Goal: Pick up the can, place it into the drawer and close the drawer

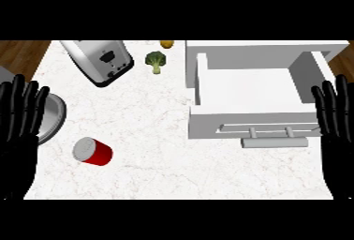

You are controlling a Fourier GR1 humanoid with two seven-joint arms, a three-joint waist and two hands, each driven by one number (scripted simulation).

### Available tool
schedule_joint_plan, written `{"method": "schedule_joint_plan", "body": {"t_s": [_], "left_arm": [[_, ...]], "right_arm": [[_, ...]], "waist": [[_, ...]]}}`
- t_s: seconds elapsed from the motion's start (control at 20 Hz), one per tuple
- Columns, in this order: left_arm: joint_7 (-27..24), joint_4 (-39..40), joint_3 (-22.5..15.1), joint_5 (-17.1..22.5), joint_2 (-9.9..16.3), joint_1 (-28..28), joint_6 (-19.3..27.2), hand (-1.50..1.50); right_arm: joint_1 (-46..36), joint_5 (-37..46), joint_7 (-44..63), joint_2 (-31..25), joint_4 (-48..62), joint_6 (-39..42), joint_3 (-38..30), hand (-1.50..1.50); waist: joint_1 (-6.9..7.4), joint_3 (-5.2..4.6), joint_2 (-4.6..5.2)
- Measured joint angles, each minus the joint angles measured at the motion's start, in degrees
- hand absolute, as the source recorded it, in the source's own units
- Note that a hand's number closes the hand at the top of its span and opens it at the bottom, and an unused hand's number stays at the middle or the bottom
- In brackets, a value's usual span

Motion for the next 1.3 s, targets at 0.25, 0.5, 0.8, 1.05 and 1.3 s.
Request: {"method": "schedule_joint_plan", "body": {"t_s": [0.25, 0.5, 0.8, 1.05, 1.3], "left_arm": [[-2.14, -1.06, 3.45, 6.69, 2.42, 4.21, -6.25, -1.50], [5.36, -1.79, 6.58, 11.80, 3.69, 12.14, -7.22, -1.50], [14.46, -6.06, 11.44, 17.61, 5.20, 16.23, -7.36, -1.50], [17.01, -5.76, 16.24, 21.89, 6.18, 15.54, -9.89, -1.50], [17.69, -3.43, 16.66, 20.76, 5.04, 13.93, -11.59, -1.50]], "right_arm": [[0.23, -3.12, 0.31, -0.73, -0.17, 1.61, -2.26, -1.50], [3.00, -3.67, 6.92, -0.73, 1.56, -0.38, -4.68, -1.50], [3.37, -4.10, 13.34, -1.17, 0.61, -1.41, -6.01, -1.50], [4.88, -4.12, 11.47, -0.63, 2.02, -0.60, -6.48, -1.50], [4.94, -5.32, 10.53, -1.22, 3.10, 0.64, -8.59, -1.50]], "waist": [[0.92, -0.05, -0.65], [1.61, -0.06, -0.75], [1.43, -0.06, -0.89], [1.23, -0.04, -0.89], [1.12, -0.06, -0.89]]}}
